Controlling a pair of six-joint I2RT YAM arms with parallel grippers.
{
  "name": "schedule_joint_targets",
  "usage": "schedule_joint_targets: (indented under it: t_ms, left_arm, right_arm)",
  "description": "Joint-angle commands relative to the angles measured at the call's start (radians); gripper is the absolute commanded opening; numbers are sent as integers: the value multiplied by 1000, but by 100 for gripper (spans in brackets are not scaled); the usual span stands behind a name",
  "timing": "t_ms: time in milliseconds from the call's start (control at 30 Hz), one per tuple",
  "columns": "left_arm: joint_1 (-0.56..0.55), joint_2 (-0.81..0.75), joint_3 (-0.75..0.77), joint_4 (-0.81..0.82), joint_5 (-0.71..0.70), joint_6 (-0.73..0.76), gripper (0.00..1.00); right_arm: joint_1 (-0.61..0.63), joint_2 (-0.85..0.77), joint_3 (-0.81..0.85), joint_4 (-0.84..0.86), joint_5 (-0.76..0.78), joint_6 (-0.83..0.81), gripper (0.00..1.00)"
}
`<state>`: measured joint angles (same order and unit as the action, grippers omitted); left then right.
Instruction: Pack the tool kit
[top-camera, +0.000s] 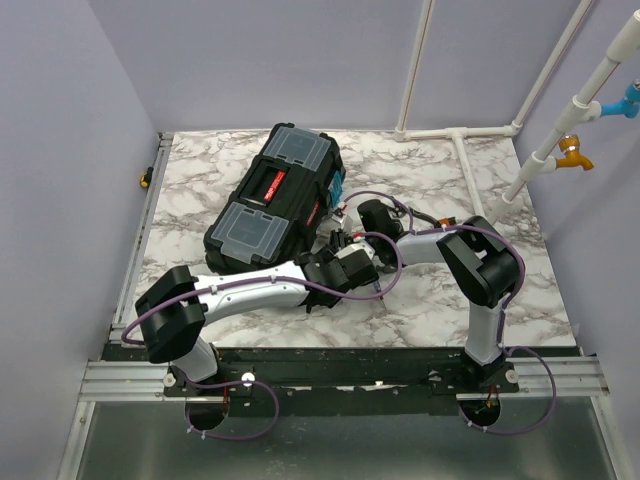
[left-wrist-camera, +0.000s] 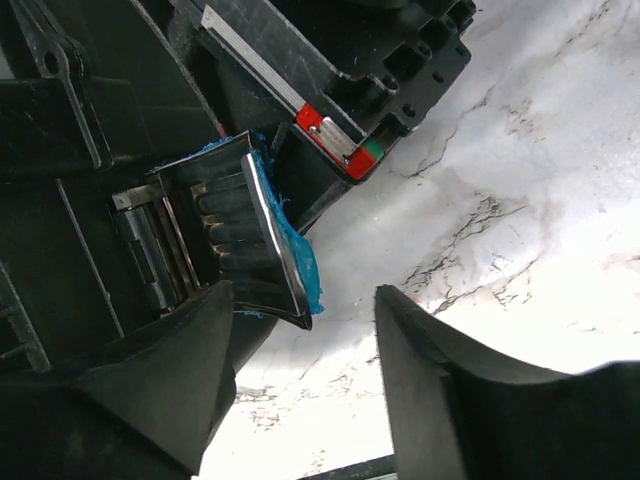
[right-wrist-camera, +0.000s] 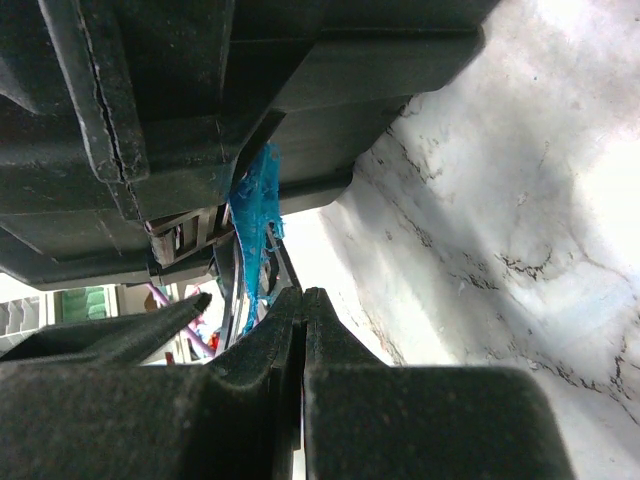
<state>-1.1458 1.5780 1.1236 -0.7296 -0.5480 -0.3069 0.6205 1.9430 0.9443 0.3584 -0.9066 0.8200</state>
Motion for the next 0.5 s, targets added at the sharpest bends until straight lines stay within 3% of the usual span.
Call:
schedule_joint_targets:
  t_ms: [0,133,233,333,467]
  left_arm:
    - [19,16,38,23,27,12,51]
    - [46,10,38,31,27,5,27]
    - [61,-3,33,44,27,1,18]
    - [73,-15,36,28,11,-11,0]
    - [92,-63,21,31,36,-23,0]
  right_arm:
    - [5,-36,16,13,1,6,1]
    - [5,-45,10,1,7,-2,1]
    - [5,-59,9,-8,16,-10,1]
    - [4,-75,12,-61,63,-36,1]
    - [4,-114,19,-193,210,-95,1]
